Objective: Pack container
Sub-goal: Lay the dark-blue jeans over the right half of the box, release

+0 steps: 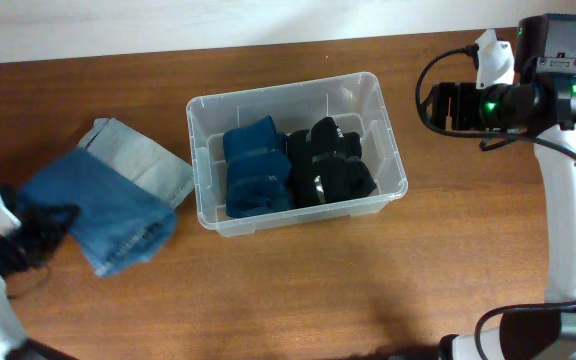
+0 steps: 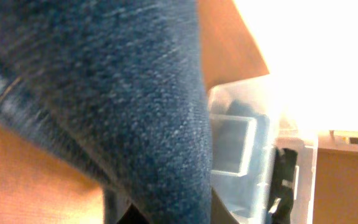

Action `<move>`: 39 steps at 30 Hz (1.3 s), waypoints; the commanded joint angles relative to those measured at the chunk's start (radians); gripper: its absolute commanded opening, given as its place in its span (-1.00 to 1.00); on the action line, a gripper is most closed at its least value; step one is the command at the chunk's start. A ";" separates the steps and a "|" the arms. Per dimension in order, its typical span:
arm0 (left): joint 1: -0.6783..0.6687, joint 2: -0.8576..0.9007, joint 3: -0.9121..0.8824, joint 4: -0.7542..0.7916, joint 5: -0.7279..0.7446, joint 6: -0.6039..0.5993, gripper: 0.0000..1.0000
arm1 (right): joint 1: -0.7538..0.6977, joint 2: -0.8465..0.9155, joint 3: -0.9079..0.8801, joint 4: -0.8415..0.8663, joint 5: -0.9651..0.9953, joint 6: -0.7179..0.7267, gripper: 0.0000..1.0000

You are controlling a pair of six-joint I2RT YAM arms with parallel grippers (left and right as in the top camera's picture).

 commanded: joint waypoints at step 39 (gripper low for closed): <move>-1.360 0.275 0.394 0.476 -0.507 -0.472 -0.99 | -0.101 0.005 0.000 -0.034 -0.006 0.031 0.97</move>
